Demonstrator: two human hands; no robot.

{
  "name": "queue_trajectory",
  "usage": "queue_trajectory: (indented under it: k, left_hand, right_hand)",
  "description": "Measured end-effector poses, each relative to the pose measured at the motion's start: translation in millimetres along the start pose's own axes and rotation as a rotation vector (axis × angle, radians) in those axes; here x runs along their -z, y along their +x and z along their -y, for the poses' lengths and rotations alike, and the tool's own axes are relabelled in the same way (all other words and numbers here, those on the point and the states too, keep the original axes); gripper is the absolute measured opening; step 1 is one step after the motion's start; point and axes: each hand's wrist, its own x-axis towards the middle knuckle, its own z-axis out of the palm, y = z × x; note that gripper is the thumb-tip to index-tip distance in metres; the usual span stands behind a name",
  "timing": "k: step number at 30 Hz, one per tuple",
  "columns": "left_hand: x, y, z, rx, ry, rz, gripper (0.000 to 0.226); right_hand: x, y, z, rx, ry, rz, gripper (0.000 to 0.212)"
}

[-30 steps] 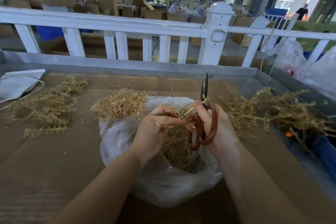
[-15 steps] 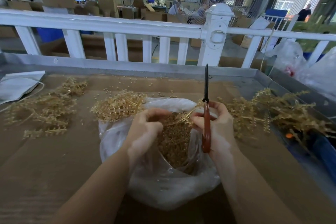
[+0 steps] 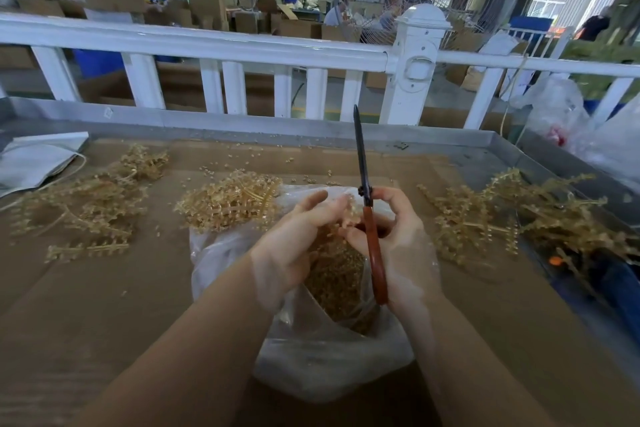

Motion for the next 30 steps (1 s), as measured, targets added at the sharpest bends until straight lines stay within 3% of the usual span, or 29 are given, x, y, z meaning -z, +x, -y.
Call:
queue_trajectory:
  k: [2,4,9,14,17,20,22,24,26,27,30]
  left_hand:
    - [2,1,4,-0.091,-0.137,-0.031,0.066]
    - [5,1,7,-0.233,-0.139,-0.111,0.053]
    - [9,-2,9,-0.486,0.224,-0.284,0.023]
    - [3,-3,6,-0.567,0.465,-0.329,0.023]
    - [-3,-6,4,-0.596,0.498,-0.296,0.022]
    - [-1,-11,3,-0.569,0.46,-0.265,0.034]
    - [3,-13,3,-0.474,0.452,-0.275,0.066]
    - [4,-13,-3,-0.299,0.272,-0.244,0.105]
    - [3,-14,-10,-0.161,0.057,-0.158,0.122]
    - [3,-15,-13,-0.116,0.005,-0.106,0.113]
    - [6,-14,-14,-0.001,-0.077,-0.024,0.052]
  right_hand:
    - [0,-1,0,-0.02,0.013,0.026,0.033]
    - [1,-2,0,-0.038,-0.008,0.031,0.033]
    - [7,-1,-8,-0.074,-0.035,-0.048,0.035]
    - [11,7,-10,-0.154,0.077,-0.111,0.026]
    - [14,11,-7,-0.198,0.034,-0.049,0.036]
    - [17,14,-4,-0.154,0.022,-0.028,0.043]
    - [19,16,0,-0.13,0.093,-0.037,0.044]
    - [22,18,4,-0.121,0.16,-0.024,0.045]
    - [23,20,7,-0.114,0.2,-0.016,0.046]
    - [22,21,6,-0.114,0.22,-0.02,0.046]
    - [20,21,2,-0.122,0.249,-0.057,0.045]
